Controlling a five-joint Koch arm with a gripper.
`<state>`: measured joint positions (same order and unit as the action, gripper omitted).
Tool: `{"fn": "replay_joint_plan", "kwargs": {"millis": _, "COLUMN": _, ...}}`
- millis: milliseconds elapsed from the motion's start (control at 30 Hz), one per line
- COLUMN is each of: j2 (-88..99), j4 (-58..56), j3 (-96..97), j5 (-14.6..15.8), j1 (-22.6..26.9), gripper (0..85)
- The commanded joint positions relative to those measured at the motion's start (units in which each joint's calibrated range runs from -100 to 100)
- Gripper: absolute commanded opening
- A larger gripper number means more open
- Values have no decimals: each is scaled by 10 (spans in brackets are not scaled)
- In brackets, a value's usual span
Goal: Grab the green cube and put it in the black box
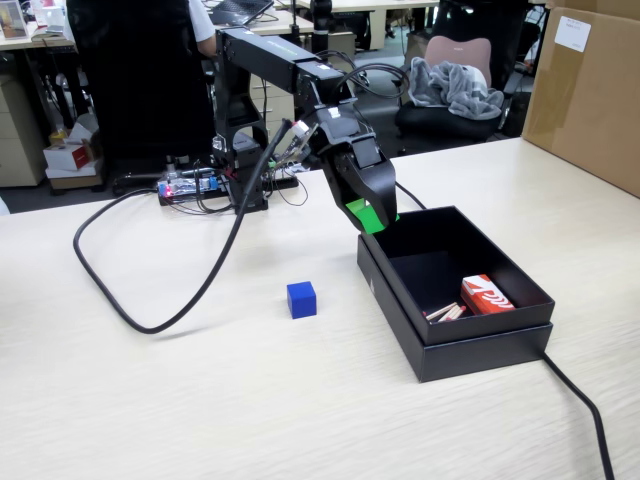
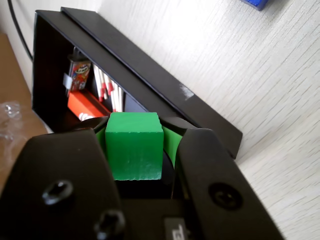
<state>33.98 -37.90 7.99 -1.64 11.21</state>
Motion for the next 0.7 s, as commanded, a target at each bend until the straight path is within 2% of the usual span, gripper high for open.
{"fn": "replay_joint_plan", "kwargs": {"millis": 0, "j2": -1, "j4": 43, "j3": -29, "j5": 0, "j1": 3, "gripper": 9}}
{"fn": "replay_joint_plan", "kwargs": {"millis": 333, "j2": -42, "j4": 62, "j3": -34, "j5": 0, "j1": 8, "gripper": 9}}
{"fn": "replay_joint_plan", "kwargs": {"millis": 400, "j2": -94, "j4": 62, "j3": -77, "j5": 17, "j1": 31, "gripper": 9}}
{"fn": "replay_joint_plan", "kwargs": {"millis": 667, "j2": -135, "j4": 62, "j3": -95, "j5": 33, "j1": 58, "gripper": 9}}
